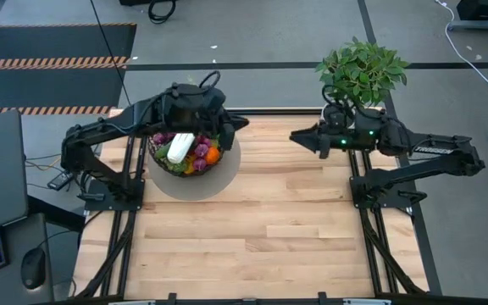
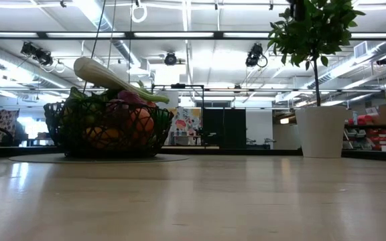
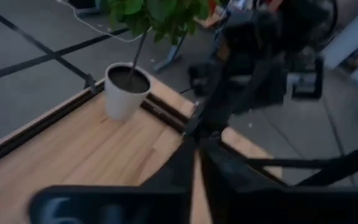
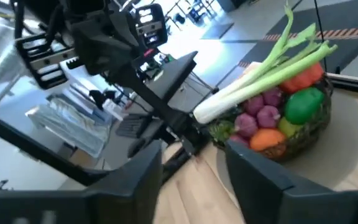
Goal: Build produce basket
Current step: Return to Home Position
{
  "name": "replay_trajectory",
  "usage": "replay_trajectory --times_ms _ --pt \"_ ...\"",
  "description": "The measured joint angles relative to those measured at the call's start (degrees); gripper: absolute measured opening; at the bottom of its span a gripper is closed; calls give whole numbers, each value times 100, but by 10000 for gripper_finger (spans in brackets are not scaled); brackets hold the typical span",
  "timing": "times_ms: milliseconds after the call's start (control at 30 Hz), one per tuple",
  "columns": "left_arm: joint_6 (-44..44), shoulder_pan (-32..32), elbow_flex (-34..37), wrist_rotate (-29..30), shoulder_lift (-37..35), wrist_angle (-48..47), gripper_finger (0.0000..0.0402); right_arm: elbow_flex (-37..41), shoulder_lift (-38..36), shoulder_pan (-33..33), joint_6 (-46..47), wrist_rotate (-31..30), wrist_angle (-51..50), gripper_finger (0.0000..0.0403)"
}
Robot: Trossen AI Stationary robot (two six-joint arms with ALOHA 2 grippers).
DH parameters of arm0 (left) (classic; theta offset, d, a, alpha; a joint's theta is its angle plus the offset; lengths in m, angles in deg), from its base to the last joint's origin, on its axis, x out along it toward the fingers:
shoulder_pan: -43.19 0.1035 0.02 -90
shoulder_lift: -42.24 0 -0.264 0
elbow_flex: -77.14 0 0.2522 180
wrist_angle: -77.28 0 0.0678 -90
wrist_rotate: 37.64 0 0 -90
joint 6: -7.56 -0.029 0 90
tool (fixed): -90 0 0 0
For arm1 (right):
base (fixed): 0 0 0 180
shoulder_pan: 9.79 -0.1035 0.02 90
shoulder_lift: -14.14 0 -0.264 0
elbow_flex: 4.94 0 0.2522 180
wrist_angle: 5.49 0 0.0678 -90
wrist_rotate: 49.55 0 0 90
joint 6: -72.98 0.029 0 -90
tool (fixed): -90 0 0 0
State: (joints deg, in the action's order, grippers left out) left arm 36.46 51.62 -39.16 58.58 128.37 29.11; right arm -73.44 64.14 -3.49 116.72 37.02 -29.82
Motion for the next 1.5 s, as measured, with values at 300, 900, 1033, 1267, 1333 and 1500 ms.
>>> replay_trajectory --times_ms 300,900,1033,1267,1333,1500 --pt "-27 -341 2292 319 -1439 991 4 1242 -1615 -28 86 -100 433 21" --pt "519 -487 7947 448 -6596 4195 1 4738 -3409 166 863 -884 2764 16" --pt "829 -486 8824 529 -7581 4421 1 4882 -3421 217 838 -1320 2769 18" --pt "1291 -492 10142 486 -8595 5407 1 4896 -3422 219 1212 -893 3326 12" --pt "1204 -492 10195 394 -8561 5548 1 4896 -3418 219 1263 -896 3387 12" --pt "1104 -495 10203 400 -8510 5435 1 4896 -3374 221 1146 -1085 3186 12"
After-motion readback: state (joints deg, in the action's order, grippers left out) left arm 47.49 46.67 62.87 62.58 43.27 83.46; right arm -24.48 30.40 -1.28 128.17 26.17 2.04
